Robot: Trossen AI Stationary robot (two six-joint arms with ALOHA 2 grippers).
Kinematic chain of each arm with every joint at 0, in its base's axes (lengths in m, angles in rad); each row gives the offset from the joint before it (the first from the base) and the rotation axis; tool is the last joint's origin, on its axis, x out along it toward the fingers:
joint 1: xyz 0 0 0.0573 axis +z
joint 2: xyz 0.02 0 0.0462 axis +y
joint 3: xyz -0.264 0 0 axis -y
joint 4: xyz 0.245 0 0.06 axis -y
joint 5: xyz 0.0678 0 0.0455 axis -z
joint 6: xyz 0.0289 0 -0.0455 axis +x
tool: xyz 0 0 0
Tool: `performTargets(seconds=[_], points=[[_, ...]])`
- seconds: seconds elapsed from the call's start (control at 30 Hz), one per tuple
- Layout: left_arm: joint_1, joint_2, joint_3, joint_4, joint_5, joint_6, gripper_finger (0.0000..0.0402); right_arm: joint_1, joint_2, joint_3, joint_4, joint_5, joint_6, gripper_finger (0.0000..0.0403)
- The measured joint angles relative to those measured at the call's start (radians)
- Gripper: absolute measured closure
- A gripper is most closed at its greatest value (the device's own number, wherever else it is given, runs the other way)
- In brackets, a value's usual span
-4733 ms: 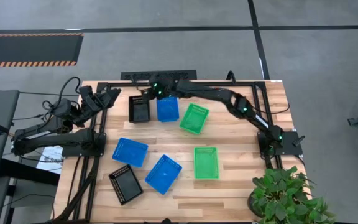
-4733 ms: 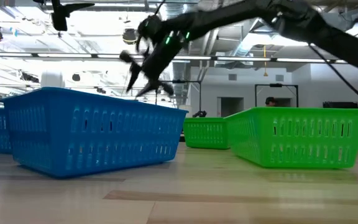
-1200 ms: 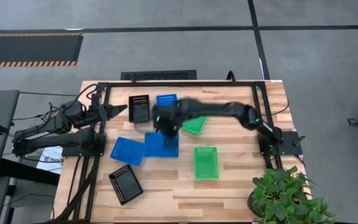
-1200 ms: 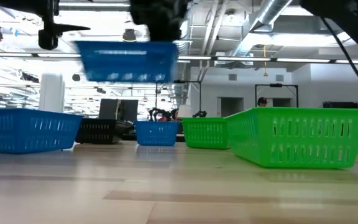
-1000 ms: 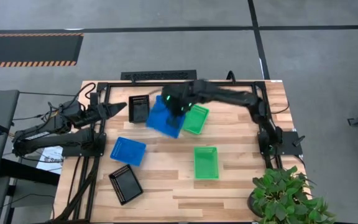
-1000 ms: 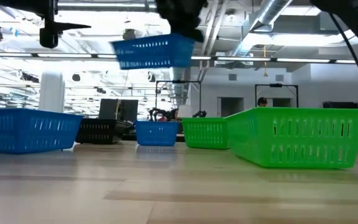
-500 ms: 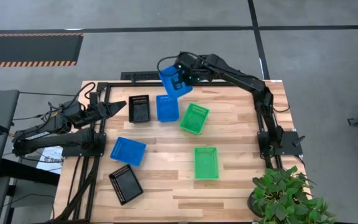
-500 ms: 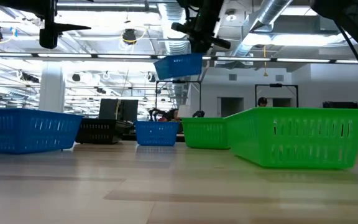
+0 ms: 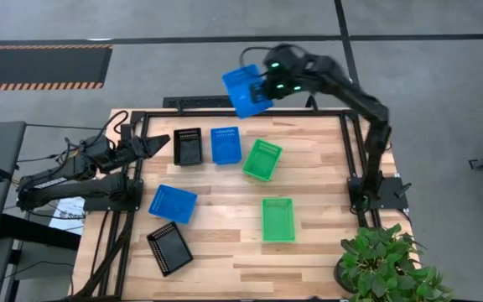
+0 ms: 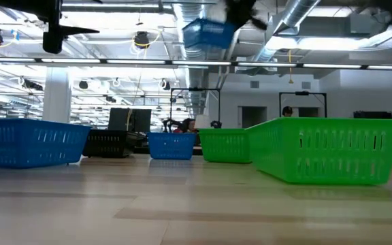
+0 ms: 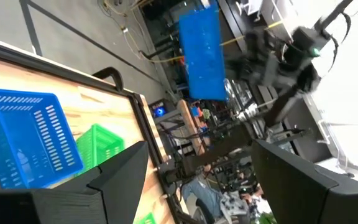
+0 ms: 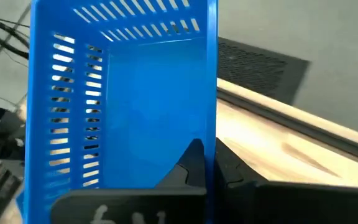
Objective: Stack baskets by color
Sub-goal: Stack the bottom blue bin on top of the top blue bin
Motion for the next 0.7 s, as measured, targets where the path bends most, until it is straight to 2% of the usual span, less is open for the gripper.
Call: performTargets(seconds=[0.13,0.23,0.37,0.47,0.53,0.63,0.7], points=[[0.0,0.0,0.0,0.0,-0.031,-0.01,0.0128,-0.011,-0.085,-0.013,-0.14,0.127,0.0,0.0398],[0.0,0.0,0.0,0.0,-0.072,-0.012,0.0128,0.001,-0.148,-0.165,-0.073,0.152,0.024,0.0398],[0.0,0.0,0.0,0.0,-0.122,-0.012,0.0128,0.017,-0.252,-0.588,0.291,0.039,0.096,0.0398],[0.0,0.0,0.0,0.0,-0.144,-0.012,0.0128,0.012,-0.335,-0.919,0.667,-0.011,0.224,0.0398],[0.0,0.0,0.0,0.0,-0.153,-0.015,0.0128,0.002,-0.353,-1.084,0.95,-0.061,0.334,0.0398],[0.0,0.0,0.0,0.0,-0.16,-0.02,0.0128,0.009,-0.318,-1.218,1.194,-0.07,0.465,0.0398],[0.0,0.0,0.0,0.0,-0.164,-0.021,0.0128,0.034,-0.27,-1.231,1.236,-0.071,0.501,0.0398]])
